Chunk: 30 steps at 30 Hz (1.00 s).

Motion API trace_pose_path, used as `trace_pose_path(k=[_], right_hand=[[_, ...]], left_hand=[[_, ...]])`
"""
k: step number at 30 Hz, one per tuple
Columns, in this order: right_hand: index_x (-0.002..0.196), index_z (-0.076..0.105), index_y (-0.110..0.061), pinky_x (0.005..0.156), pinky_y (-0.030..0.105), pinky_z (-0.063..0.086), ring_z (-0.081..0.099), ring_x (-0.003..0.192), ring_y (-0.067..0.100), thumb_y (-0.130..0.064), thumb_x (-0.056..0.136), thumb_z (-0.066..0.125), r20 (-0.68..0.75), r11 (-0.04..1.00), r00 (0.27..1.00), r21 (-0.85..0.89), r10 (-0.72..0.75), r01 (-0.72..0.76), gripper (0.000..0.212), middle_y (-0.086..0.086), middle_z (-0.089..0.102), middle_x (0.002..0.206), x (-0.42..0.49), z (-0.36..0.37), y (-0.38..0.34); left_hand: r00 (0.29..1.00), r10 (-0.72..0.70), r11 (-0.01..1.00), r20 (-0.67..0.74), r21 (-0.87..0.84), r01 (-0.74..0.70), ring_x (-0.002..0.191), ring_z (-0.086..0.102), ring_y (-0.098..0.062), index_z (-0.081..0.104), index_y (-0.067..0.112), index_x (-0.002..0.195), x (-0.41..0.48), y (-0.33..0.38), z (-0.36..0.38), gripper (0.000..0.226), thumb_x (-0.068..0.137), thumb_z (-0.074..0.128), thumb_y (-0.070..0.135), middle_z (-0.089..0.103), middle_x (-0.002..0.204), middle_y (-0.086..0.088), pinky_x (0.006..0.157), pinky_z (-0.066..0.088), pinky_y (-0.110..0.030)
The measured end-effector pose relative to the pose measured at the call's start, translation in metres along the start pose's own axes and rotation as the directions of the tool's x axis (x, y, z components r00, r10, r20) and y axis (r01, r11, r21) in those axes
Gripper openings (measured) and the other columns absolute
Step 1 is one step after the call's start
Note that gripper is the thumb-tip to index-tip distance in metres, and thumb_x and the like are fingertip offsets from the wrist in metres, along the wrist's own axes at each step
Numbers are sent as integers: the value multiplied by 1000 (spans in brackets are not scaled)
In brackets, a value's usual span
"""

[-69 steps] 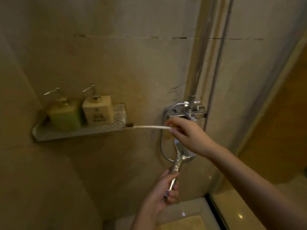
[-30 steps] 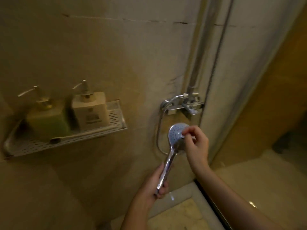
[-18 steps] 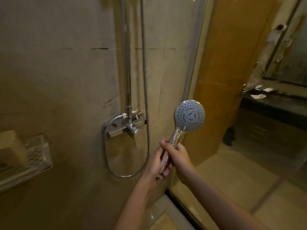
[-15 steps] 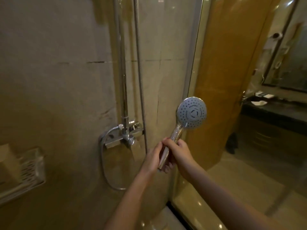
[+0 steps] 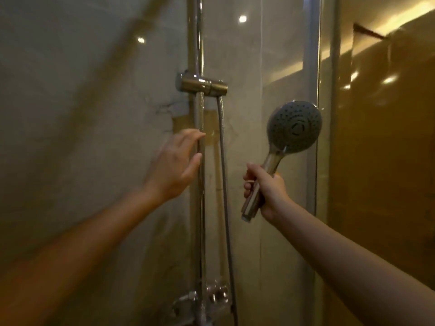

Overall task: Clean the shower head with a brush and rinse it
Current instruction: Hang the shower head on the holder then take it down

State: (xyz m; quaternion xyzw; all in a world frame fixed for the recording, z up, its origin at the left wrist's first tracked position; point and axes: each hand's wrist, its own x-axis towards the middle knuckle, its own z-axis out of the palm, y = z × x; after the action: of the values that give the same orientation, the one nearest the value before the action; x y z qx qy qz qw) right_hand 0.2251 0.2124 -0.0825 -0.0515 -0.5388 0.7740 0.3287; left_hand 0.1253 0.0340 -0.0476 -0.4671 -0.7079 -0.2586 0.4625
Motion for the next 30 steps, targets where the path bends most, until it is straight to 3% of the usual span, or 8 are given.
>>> trace_pose_path(k=[2, 4, 8, 11, 14, 19, 23, 30], right_hand=[[110, 56, -9, 61, 27, 50, 62, 74, 15, -22, 90, 65, 13, 1000, 1000, -9, -24, 24, 26, 7, 69, 94, 26, 17, -19], [116, 57, -14, 68, 30, 51, 64, 92, 18, -24, 89, 66, 40, 999, 998, -13, -49, 49, 31, 5, 69, 108, 51, 34, -34], [113, 58, -14, 73, 32, 55, 66, 100, 23, -24, 89, 66, 112, 997, 991, -21, -68, 70, 28, 10, 66, 115, 91, 62, -57], [116, 60, -13, 67, 30, 56, 69, 85, 19, -26, 89, 65, 233, 993, 967, -40, -100, 112, 31, 9, 71, 99, 114, 75, -67], [119, 60, -16, 77, 35, 54, 70, 96, 20, -26, 88, 65, 311, 977, 941, -117, -137, 181, 32, 6, 74, 104, 133, 80, -68], [113, 62, -21, 83, 38, 53, 70, 98, 19, -19, 90, 64, 339, 971, 910, 43, -236, 236, 23, 3, 75, 93, 141, 81, -53], [111, 62, -16, 76, 31, 54, 71, 85, 15, -14, 89, 63, 324, 959, 906, 167, -273, 229, 22, 4, 74, 84, 146, 83, -58], [112, 64, -14, 71, 28, 52, 68, 82, 15, -15, 89, 62, 403, 966, 878, 88, -256, 241, 24, 5, 70, 84, 160, 73, -71]], left_hand=[[999, 41, 985, 11, 169, -42, 132, 39, -24, 43, 19, 136, 36, -27, -8, 57, 85, 34, 42, 46, 141, -6, 111, 26, -49], [999, -25, 938, 44, 347, 8, 143, 21, -24, 34, 21, 142, 65, -52, -15, 59, 88, 33, 43, 32, 152, -5, 115, 6, -53], [982, -155, 777, 111, 627, 52, 146, -11, -23, 8, 23, 150, 79, -98, -2, 67, 93, 33, 48, -7, 160, -2, 112, -12, -56], [996, -81, 711, 32, 702, 35, 146, 2, -27, 16, 20, 150, 70, -113, 16, 74, 86, 28, 55, 8, 159, -7, 112, -10, -55], [999, -45, 655, -10, 755, 37, 146, 5, -27, 15, 21, 149, 74, -117, 20, 75, 84, 22, 57, 11, 159, -6, 112, -12, -53], [999, -30, 666, -34, 744, 45, 145, 6, -25, 18, 20, 149, 71, -118, 20, 75, 83, 26, 56, 17, 158, -7, 113, -10, -51], [999, -23, 687, -42, 725, 46, 146, 6, -24, 19, 20, 149, 70, -114, 18, 74, 85, 25, 56, 16, 158, -5, 114, -3, -53], [999, -27, 684, -41, 728, 49, 147, 6, -25, 17, 21, 149, 70, -115, 19, 73, 85, 23, 57, 14, 159, -5, 115, 0, -54]])
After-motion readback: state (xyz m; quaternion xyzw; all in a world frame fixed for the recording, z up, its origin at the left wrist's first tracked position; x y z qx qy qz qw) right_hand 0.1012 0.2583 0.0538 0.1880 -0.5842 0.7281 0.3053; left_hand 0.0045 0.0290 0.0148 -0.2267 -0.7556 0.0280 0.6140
